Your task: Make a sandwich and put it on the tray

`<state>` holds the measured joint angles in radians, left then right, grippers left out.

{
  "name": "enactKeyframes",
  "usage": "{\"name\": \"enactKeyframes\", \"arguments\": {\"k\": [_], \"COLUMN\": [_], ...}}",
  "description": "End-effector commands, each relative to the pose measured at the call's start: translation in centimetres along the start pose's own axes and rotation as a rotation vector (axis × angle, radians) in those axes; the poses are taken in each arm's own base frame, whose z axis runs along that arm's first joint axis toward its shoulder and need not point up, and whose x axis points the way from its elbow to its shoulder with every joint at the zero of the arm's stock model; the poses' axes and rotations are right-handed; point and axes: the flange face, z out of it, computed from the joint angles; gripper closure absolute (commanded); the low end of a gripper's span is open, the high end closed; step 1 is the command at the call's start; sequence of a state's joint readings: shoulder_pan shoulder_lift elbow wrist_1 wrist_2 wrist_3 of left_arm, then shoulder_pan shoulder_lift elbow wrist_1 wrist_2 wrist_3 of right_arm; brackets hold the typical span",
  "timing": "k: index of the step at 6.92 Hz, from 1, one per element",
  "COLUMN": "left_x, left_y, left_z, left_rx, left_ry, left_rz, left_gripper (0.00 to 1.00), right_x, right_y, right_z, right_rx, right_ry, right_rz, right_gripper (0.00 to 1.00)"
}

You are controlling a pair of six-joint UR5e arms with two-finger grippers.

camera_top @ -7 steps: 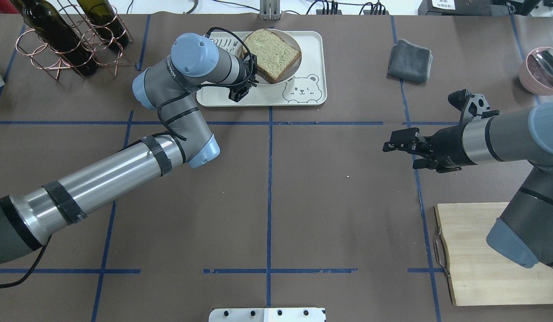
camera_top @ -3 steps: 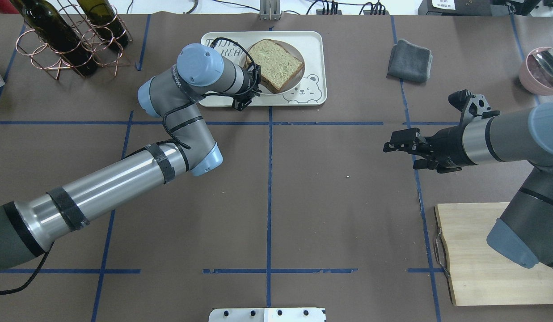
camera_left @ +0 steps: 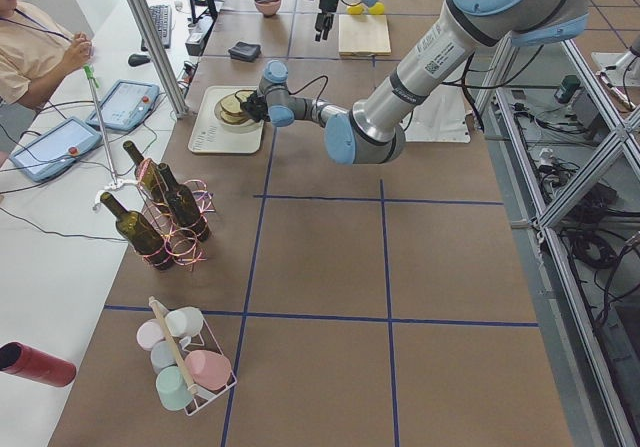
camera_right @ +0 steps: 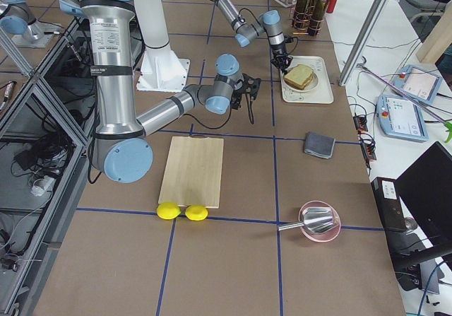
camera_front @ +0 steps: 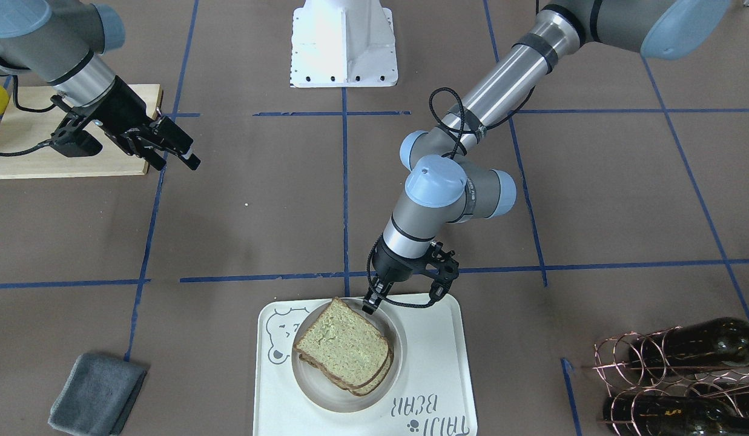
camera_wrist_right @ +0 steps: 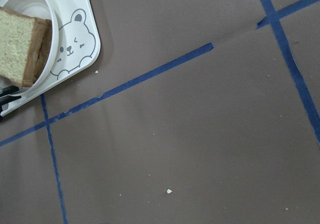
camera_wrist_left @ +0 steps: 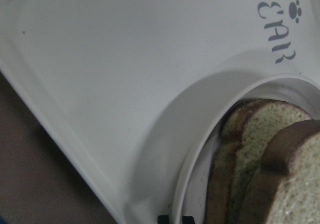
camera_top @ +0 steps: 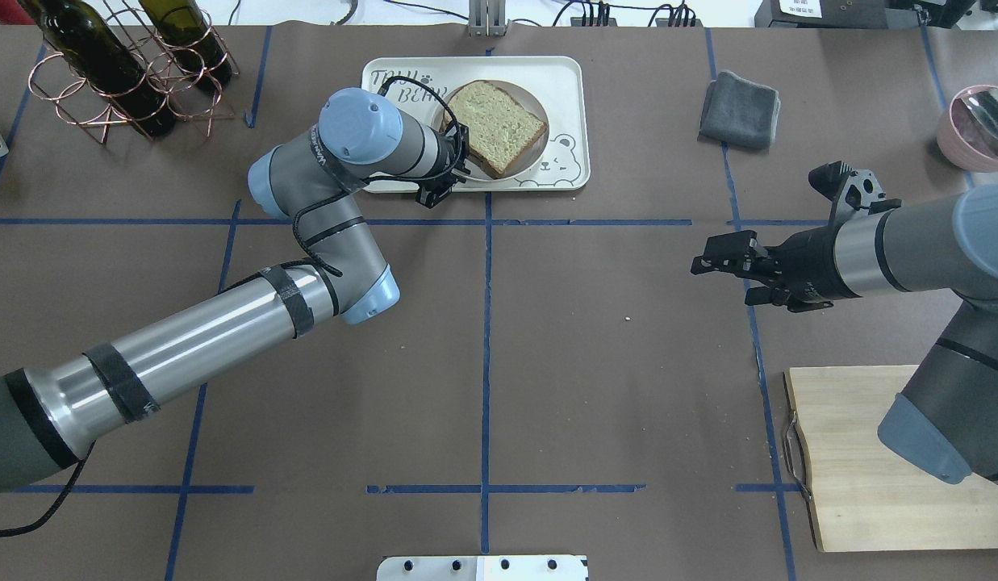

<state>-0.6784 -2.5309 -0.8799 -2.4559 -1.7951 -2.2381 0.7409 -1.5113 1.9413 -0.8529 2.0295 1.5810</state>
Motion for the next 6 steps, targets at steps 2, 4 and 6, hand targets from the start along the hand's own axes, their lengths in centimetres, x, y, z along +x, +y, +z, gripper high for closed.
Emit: {"name": "enactKeyframes", "arguments": {"k": [2,4,6], "left_x": [-2.0,-6.1,-9.0], "left_y": [-3.6,-7.1,-8.8], "left_z": [-4.1,-9.5,-16.9], "left_rx": [-0.024,-0.11,-0.144], "left_ry": [0.039,0.007,0.014], "left_rz": [0.068,0.111,0.243], "left_gripper": [0.48,0.5,0.51], "right_x": [-0.2,-0.2,1.0], "right_y": [0.1,0.0,-1.5], "right_z": [-0.4,-0.4,-1.6], "right_rx": [0.001,0.003,0.019], "right_ry": [-0.008,-0.007,0.004], "right_rz": [-0.003,-0.002,0.022], "right_gripper": [0.0,0.0,0.0]}}
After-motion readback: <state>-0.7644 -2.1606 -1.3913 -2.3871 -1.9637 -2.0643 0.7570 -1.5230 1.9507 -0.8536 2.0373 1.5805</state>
